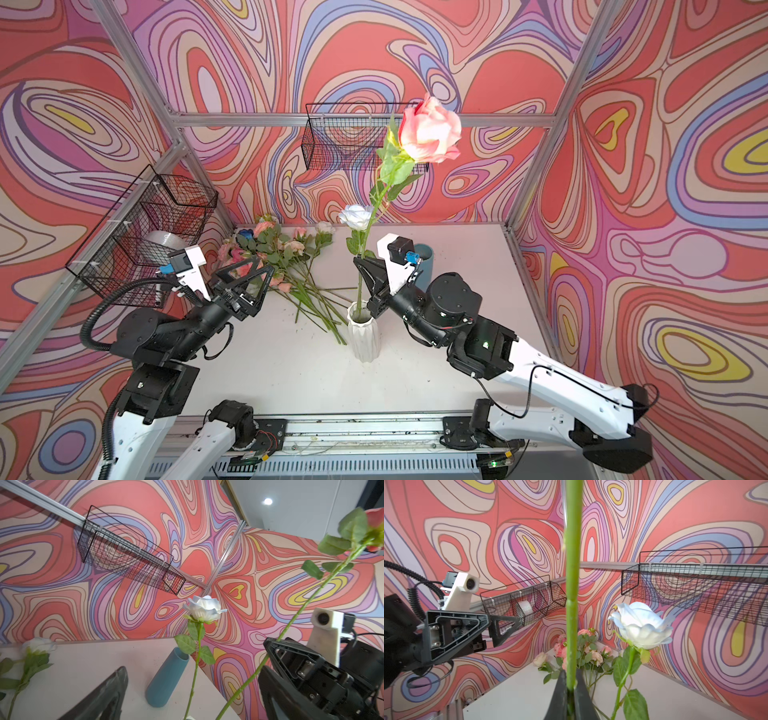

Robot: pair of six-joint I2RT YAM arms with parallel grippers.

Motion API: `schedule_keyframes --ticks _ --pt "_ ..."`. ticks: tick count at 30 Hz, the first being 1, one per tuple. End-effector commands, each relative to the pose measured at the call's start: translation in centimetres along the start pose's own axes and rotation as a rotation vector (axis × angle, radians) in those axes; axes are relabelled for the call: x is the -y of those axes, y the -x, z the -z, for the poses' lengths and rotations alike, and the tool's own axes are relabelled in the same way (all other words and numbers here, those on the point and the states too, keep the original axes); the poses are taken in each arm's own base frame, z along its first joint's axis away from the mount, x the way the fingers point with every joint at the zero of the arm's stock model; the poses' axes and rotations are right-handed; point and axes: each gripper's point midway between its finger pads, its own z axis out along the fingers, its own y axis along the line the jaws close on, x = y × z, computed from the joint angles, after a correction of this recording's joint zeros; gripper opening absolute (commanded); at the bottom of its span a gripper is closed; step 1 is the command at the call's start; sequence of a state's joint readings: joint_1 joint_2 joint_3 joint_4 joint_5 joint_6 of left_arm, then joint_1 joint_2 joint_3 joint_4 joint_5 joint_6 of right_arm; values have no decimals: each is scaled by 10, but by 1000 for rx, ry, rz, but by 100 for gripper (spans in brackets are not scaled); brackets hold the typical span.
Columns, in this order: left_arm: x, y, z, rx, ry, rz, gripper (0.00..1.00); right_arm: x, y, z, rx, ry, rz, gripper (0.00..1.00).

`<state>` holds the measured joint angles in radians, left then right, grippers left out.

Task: Arrange flowers in a vase
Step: Place the flower in the vase.

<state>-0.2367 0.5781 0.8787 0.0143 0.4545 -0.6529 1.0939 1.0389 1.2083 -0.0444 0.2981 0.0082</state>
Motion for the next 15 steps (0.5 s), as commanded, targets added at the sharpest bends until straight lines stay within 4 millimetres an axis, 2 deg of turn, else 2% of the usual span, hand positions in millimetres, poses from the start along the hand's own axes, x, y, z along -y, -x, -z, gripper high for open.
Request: schedule_keyframes --ticks 1,5,15 --pt "-13 -8 1 -22 58 -7 100 10 -7 -7 -2 -74 57 0" --pt "-19 -16 1 -42 75 5 100 8 -38 -12 -78 -69 34 0" --pt "-57 -50 -6 -94 167 95 100 19 -139 -6 -294 -149 -64 0"
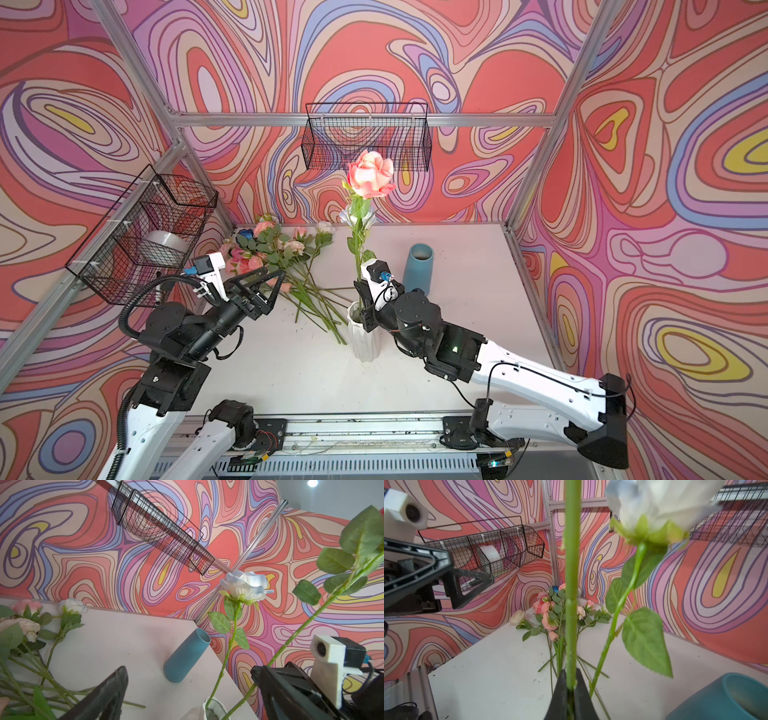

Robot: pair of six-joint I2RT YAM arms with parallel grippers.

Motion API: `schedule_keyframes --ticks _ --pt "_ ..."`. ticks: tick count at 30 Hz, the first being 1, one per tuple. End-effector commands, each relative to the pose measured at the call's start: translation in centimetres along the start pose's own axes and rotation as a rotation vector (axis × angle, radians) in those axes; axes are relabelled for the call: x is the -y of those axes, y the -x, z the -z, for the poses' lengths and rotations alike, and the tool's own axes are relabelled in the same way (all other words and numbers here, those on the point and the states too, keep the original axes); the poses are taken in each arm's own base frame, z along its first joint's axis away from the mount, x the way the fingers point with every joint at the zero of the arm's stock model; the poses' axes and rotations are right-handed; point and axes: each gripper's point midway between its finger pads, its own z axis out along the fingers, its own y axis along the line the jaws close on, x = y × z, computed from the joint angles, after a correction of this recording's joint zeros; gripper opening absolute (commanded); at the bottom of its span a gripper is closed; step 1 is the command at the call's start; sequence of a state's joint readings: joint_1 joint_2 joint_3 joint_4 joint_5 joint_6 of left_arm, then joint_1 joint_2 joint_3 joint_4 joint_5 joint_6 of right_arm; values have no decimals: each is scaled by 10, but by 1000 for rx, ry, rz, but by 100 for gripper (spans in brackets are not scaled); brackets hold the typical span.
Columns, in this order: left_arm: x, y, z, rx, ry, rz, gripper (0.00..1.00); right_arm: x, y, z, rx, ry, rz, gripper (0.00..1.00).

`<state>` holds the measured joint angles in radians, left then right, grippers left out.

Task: Arrange flowers in a vase
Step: Place the flower in the vase.

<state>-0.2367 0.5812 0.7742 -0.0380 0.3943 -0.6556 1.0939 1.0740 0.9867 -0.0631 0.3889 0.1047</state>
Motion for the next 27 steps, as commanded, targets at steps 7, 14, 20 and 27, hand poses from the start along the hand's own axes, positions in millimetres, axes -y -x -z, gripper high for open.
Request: schedule_keyframes --ticks 7,14,20,27 --pt "-37 -26 -10 -79 134 85 100 13 -44 9 -119 -59 -138 44" --pt "-83 -48 -18 -171 347 111 94 18 -43 23 -127 -53 -187 53" --pt "-156 -96 -40 -352 559 245 75 20 -35 31 -101 -49 -210 51" --pt "-213 -125 -68 -345 663 334 57 27 -32 38 -79 -67 -226 48"
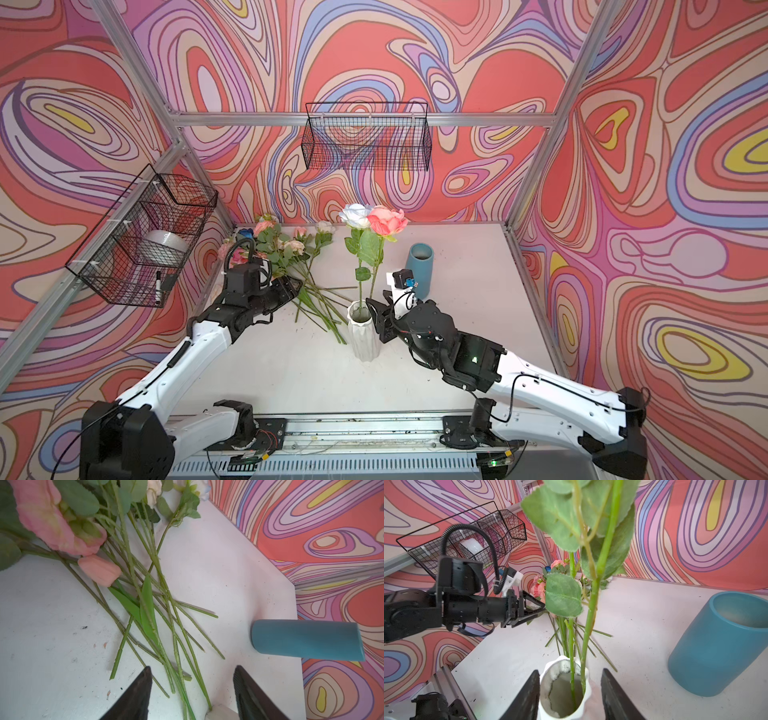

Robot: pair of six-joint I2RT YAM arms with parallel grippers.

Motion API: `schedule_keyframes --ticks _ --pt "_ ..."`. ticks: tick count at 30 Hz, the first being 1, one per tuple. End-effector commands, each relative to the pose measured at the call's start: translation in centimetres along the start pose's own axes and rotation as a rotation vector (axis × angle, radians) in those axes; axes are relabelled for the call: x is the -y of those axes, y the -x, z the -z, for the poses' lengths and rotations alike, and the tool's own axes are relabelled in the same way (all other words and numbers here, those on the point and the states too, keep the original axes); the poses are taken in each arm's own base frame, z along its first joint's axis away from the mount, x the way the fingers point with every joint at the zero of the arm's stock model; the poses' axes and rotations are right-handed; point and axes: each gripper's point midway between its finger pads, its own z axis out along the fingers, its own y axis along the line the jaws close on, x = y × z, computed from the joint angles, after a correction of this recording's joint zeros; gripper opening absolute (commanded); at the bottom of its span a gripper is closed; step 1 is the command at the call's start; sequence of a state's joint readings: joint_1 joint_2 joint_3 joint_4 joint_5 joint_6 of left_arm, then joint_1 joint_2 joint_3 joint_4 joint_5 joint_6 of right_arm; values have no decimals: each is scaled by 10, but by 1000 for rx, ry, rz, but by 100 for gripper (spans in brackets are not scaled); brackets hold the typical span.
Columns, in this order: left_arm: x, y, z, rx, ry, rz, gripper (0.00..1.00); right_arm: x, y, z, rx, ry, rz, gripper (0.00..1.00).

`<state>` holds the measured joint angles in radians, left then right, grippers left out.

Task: Arrange flowers in a vase
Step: Place the flower in the vase, then pick up the flower from the flowers.

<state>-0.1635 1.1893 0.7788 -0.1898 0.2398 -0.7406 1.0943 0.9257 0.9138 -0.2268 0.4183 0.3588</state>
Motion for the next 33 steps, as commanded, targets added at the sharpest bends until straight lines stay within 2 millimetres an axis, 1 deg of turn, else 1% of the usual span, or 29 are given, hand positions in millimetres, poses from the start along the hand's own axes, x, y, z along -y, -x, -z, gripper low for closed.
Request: schedule_keyframes --ticks 1,4,8,11,17,20,24,26,30,33 --pt "-11 15 -19 61 36 52 55 7 -4 5 -3 -22 -9 48" --pt "-30 16 -36 73 89 78 42 9 -3 8 1 -28 -11 48" --pt "-49 16 -56 76 129 111 37 12 -2 11 7 -37 -10 48" --pt "-58 16 -69 74 137 132 36 13 -2 11 6 -40 -5 48" --pt "-60 20 -84 86 107 150 36 15 -4 11 1 -51 0 48" --pt "-63 18 -90 72 119 153 29 16 -3 12 1 -58 -1 48" --pt "-68 16 -95 67 135 154 28 17 -4 12 -1 -61 1 48" --pt "-72 14 -98 60 148 155 26 17 -3 12 0 -65 3 48" --pt "-71 19 -102 66 148 154 17 18 -4 11 -6 -68 7 48" --pt "-66 25 -100 79 141 152 6 18 -3 12 -6 -71 7 48"
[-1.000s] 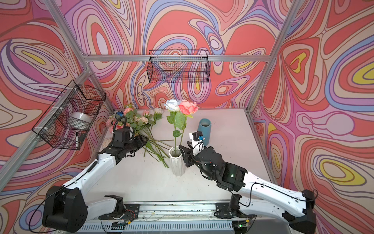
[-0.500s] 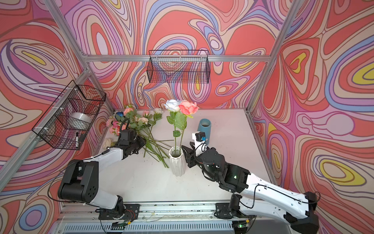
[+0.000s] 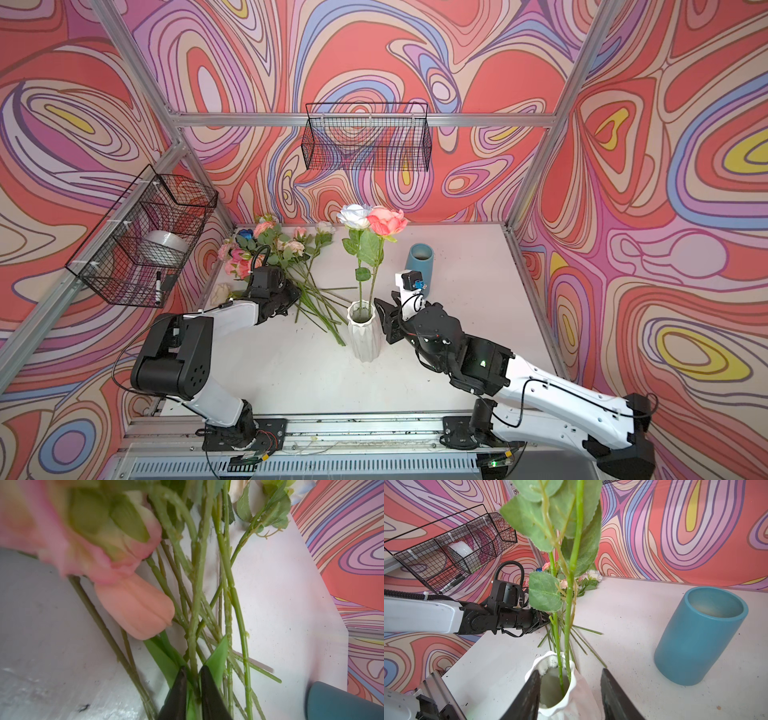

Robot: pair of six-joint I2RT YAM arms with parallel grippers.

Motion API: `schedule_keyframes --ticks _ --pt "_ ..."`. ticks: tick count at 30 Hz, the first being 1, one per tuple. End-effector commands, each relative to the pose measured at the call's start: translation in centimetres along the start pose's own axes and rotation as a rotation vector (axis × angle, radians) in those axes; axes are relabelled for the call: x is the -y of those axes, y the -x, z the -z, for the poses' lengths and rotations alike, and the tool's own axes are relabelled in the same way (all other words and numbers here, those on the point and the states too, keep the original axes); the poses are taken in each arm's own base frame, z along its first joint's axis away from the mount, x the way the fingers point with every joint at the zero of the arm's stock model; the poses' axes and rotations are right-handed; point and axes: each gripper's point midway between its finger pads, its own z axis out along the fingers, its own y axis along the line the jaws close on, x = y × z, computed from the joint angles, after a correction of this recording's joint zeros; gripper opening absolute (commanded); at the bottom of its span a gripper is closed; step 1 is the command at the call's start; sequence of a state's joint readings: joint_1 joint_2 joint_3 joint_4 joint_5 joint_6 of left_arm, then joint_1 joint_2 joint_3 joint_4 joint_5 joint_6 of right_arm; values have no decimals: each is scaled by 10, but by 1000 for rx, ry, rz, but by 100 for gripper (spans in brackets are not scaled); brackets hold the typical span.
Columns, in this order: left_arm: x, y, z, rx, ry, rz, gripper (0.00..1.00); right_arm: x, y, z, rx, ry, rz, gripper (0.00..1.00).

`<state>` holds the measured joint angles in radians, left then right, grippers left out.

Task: Arrange flowers in a vase
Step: Pick up the flower from the flowers, then place the flower in the vase.

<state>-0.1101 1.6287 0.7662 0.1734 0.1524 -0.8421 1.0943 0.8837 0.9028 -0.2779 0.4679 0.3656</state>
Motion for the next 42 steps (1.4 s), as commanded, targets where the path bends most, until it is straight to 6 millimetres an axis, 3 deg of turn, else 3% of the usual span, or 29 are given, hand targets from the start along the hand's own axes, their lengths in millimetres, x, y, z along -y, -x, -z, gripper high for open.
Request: schedule_keyframes --ticks 1,7,11,17,21,27,30,34,39,42 --pt "10 18 3 52 -13 4 3 5 -2 2 -8 -22 5 48" --pt "22 28 24 95 -46 -2 0 6 0 4 -2 -24 -1 48" --pt "36 34 54 130 -98 -8 0 5 3 6 2 -22 -3 48" --pt "70 42 122 179 -219 -54 0 5 7 8 10 -21 -4 49" --pt "89 49 174 249 -295 -106 0 3 11 11 15 -3 -6 50" --pt "136 53 261 339 -518 -216 0 -9 31 21 37 61 7 53" --pt "165 51 312 380 -663 -298 0 -21 44 30 53 129 17 56" --pt "201 40 377 395 -852 -420 0 -53 58 38 27 285 53 60" --pt "234 14 436 325 -1128 -536 0 -105 54 28 -94 480 112 75" --pt "241 2 457 296 -1243 -569 0 -136 56 26 -90 557 155 75"
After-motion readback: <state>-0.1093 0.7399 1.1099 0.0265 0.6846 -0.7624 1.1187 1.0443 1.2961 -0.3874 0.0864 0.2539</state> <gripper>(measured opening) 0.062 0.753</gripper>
